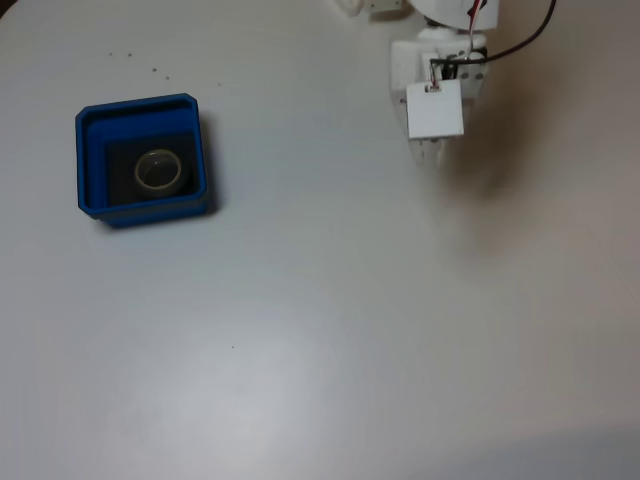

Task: Pick the black tape roll and drop it in the blue box

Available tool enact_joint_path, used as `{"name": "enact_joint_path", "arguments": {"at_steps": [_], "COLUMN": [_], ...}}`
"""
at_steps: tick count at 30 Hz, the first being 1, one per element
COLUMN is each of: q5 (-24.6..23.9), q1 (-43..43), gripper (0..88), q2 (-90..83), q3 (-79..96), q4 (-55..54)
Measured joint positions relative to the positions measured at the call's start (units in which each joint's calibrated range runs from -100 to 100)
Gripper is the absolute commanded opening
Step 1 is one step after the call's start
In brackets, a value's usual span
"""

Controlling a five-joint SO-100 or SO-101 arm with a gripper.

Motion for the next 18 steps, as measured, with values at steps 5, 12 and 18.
{"name": "enact_joint_path", "arguments": {"at_steps": [5, 12, 18], "q5": [0.00, 0.00, 0.00], "q1": [0.00, 0.00, 0.00], "gripper": [1.5, 1.5, 1.5], "q2": [-5.59, -15.07, -27.77], "q3": [4.48, 14.26, 26.01], "q4": [0.00, 0.00, 0.00]}}
